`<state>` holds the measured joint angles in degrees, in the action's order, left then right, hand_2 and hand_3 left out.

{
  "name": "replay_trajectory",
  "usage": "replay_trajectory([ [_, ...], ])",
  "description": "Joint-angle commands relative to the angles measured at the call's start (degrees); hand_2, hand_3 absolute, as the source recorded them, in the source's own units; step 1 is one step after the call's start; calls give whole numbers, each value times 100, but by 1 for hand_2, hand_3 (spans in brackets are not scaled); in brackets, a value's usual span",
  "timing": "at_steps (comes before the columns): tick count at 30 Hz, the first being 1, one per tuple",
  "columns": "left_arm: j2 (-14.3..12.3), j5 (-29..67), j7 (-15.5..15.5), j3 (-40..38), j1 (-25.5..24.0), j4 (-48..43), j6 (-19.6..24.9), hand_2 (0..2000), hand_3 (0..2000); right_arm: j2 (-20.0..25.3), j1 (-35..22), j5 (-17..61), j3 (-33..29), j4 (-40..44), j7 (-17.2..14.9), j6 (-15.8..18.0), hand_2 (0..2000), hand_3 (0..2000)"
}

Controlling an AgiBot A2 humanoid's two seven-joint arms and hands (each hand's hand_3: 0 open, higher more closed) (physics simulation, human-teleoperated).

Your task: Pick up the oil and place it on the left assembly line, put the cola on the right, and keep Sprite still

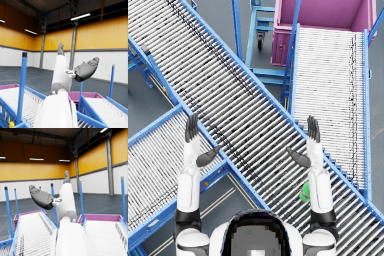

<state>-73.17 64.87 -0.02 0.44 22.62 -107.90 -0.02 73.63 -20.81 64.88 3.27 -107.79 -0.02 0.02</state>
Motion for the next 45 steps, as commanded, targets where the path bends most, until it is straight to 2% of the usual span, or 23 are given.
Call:
replay_trajectory([
  [1, -16, 255, 1, -280, 226, 29, 1, 0, 0, 33, -144, 255, -240, -51, 1, -1, 0, 0],
  [6, -43, 1338, 2, -524, 309, 72, 2, 0, 0, 79, -192, 1463, -481, -30, 2, -2, 0, 0],
  [8, -49, 1500, 2, -618, 346, 92, 2, 0, 0, 83, 14, 1689, -550, 74, 2, -2, 0, 0],
  [14, -72, 1647, 2, -799, 388, 171, 2, 0, 0, 128, 0, 1895, -692, 95, 2, -2, 0, 0],
  [17, -76, 2218, 2, -847, 427, 182, 2, 0, 0, 145, -36, 2590, -719, 122, 2, -2, 0, 0],
  [20, -99, 2430, 2, -811, 346, 185, 2, 0, 0, 163, -22, 2885, -707, 121, 2, -2, 0, 0],
  [45, -171, 2552, 2, -837, 421, 98, 2, 0, 0, 281, 118, 3055, -798, 115, 2, -2, 0, 0],
])
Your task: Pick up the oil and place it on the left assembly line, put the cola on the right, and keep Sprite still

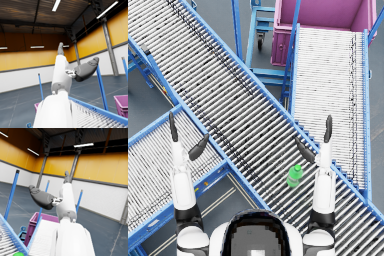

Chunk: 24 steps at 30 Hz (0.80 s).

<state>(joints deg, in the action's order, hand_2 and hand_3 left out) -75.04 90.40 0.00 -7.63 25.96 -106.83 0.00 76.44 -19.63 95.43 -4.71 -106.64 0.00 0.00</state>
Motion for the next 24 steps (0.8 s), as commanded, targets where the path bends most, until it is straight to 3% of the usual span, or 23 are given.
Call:
replay_trajectory([
  [1, -2, 0, 0, -6, 5, 0, 0, 0, 0, 3, 0, 0, -7, -2, 0, 0, 0, 0],
  [24, -25, 0, 0, -29, 94, -79, 0, 0, 0, 56, -46, 0, -36, -59, 0, 0, 0, 0],
])
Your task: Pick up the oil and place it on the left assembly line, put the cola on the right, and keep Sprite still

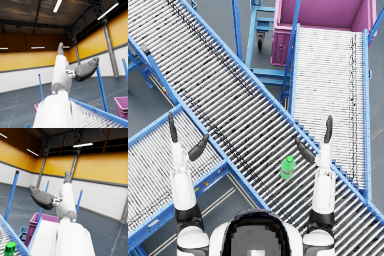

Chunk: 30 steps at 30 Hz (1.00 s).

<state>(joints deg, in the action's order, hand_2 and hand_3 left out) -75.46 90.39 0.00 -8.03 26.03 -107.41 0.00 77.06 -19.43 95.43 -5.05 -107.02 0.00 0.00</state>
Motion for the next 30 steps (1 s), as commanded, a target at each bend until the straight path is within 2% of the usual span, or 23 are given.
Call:
replay_trajectory([
  [1, 21, 0, 0, 21, 123, 3, 0, 0, 0, -6, -102, 0, 4, 1, 0, 0, 0, 0],
  [19, -55, 0, 0, 56, 8, -7, 0, 0, 0, 69, 61, 0, -47, 75, 0, 0, 0, 0],
  [22, -18, 0, 0, -8, 193, -91, 0, 0, 0, 65, -35, 0, -82, -68, 0, 0, 0, 0],
  [24, -47, 0, 0, 15, 83, -78, 0, 0, 0, 79, 32, 0, -65, -15, 0, 0, 0, 0],
  [25, -10, 0, 0, 10, 254, -128, 0, 0, 0, 63, -101, 0, -86, -88, 0, 0, 0, 0],
  [27, -39, 0, 0, 21, 143, -107, 0, 0, 0, 67, -100, 0, -119, -114, 0, 0, 0, 0],
  [30, -19, 0, 0, 19, 258, -162, 0, 0, 0, 86, -19, -1, -100, -82, 0, 0, 0, 0],
])
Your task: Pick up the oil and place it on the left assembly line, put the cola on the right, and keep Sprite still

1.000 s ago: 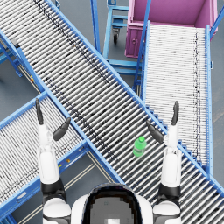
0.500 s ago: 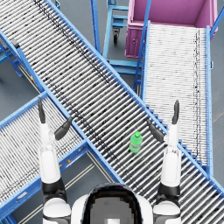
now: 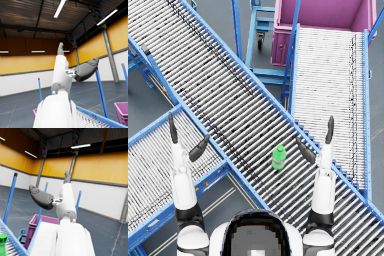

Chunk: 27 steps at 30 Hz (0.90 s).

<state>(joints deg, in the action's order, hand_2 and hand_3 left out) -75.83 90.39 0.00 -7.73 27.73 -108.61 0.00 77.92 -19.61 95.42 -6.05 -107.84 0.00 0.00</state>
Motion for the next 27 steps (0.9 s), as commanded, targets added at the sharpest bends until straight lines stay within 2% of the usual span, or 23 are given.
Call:
replay_trajectory([
  [1, -1, 0, 0, -2, 5, -10, 0, 0, 0, -5, -49, 0, -3, -28, 0, 0, 0, 0],
  [27, -54, 0, 0, -44, -64, -6, 0, 0, 0, 71, 87, 0, 1, 40, 0, 0, 0, 0],
])
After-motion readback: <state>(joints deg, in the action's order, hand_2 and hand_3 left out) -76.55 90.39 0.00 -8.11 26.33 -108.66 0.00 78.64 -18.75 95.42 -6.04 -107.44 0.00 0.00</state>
